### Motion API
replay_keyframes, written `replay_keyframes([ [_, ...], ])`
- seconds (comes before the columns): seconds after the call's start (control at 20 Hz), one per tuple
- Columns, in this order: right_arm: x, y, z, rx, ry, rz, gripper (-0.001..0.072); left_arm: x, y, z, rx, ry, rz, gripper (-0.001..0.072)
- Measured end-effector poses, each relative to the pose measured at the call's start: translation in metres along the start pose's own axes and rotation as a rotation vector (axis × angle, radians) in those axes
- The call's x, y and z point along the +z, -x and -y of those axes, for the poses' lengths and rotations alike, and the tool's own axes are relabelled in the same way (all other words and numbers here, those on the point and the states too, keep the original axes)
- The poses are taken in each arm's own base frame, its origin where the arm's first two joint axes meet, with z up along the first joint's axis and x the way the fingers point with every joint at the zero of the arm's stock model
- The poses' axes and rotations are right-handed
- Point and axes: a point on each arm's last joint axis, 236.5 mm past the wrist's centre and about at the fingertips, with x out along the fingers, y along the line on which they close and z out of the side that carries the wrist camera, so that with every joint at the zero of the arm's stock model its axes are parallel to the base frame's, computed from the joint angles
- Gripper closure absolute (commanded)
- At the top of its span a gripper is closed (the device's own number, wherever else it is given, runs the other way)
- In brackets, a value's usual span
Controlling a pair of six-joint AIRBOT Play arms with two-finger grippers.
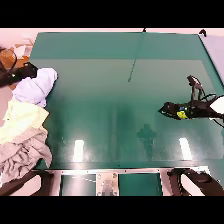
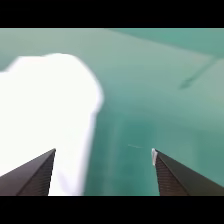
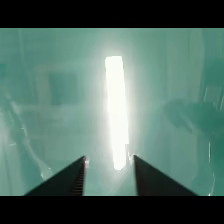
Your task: Fold the shirts.
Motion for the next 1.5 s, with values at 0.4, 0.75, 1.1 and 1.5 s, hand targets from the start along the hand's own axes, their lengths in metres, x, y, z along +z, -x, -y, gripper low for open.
replay_keyframes([
  [0.4, 0.010, -0.001, 0.001, -0.001, -0.001, 0.039, 0.0288, -0.085, -0.097, -0.103, 0.169, -0.117, -0.348, -0.0005],
  [0.75, 0.011, -0.001, 0.000, 0.000, -0.001, 0.045, 0.0291, -0.114, -0.113, -0.123, 0.196, -0.145, -0.428, 0.0685],
  [1.1, 0.018, 0.003, -0.004, 0.008, 0.002, 0.062, 0.0521, -0.038, -0.096, -0.059, 0.059, -0.118, -0.372, 0.0686],
  [1.5, 0.063, 0.054, -0.010, 0.028, -0.027, 0.174, 0.0521, 0.063, 0.035, 0.270, -0.511, -0.407, -0.128, 0.0686],
])
